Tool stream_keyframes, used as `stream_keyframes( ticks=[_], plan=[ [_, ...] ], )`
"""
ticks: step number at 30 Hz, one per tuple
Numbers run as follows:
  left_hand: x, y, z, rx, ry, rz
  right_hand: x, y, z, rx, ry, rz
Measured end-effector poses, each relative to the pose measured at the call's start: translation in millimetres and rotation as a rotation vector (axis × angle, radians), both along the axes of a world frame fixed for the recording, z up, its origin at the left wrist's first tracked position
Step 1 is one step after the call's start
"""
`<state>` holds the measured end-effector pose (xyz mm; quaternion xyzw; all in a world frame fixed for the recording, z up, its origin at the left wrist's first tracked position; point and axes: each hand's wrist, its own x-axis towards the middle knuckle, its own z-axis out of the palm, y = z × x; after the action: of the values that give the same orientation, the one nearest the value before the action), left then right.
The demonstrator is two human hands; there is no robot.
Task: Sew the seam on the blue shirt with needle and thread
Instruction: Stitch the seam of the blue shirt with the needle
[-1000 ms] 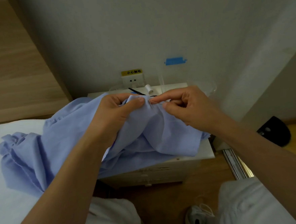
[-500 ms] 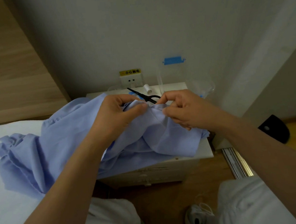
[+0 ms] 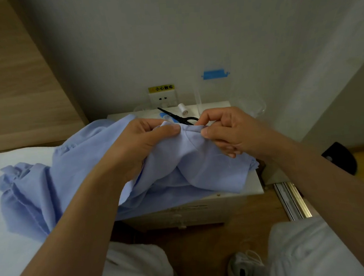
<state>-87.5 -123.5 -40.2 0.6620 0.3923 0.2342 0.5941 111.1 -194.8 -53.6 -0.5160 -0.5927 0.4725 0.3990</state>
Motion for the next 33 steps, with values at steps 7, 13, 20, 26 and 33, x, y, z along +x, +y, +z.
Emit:
stream_keyframes(
  ticks=[7,13,20,26,33],
  plan=[
    [-1,-1,5,-0.122,-0.082,-0.064,1,0,0,0.005,0.088,0.043],
    [-1,0,3,-0.187,-0.072,-0.077,0,1,-4,0.029,0.116,0.072],
    [6,-1,-1,-0.212,-0.101,0.002,-8,4,-5,0.072,0.121,-0.026],
    [8,-3,-1,-0.22,-0.08,-0.026,-13,5,-6,0.091,0.107,-0.023],
    [9,-3,-3,-0.162,-0.076,-0.025,-11,3,-4,0.103,0.148,0.039]
  ],
)
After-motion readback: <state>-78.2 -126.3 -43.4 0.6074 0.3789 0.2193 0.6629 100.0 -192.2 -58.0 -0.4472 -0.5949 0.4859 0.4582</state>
